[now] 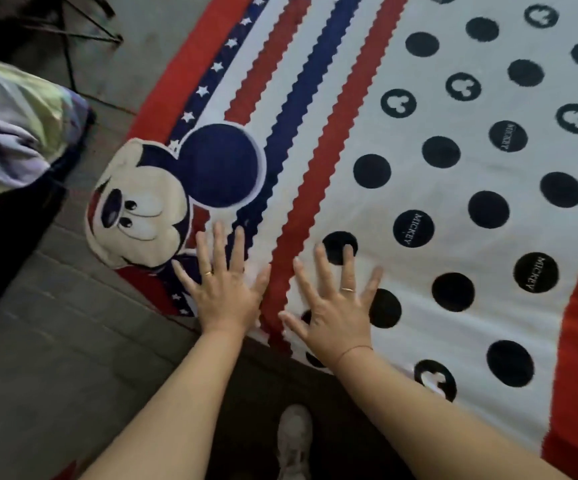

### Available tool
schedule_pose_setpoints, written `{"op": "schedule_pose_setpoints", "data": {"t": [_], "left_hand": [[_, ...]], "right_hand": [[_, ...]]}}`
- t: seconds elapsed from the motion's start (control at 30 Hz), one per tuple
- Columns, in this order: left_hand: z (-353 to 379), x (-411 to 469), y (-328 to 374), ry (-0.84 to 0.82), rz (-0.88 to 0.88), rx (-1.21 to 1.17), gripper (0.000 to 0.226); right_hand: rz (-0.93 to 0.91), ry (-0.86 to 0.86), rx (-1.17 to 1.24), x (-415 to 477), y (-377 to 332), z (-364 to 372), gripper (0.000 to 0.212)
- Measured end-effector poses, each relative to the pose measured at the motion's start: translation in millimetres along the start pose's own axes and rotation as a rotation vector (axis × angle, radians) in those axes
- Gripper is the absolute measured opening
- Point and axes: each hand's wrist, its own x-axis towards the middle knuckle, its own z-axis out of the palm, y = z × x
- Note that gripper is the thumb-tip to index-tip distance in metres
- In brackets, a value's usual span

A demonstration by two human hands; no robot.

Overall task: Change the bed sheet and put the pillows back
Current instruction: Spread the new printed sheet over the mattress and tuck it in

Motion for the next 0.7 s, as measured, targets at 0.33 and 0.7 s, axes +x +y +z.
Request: {"op": "schedule_pose_setpoints", "data": {"t": [0.33, 0.7], "left_hand": [[-16.5, 61.7, -120.8, -0.016, -0.211, -0.114, 0.09], [-43.9, 50.2, -139.9, -0.267, -0.785, -0.334, 0.097]], "right_hand": [[-0.168, -0.055, -0.07, 89.0, -130.2, -6.8, 0.09], [-0.33, -0.244, 0.133, 39.5, -138.0, -29.5, 0.078]]}}
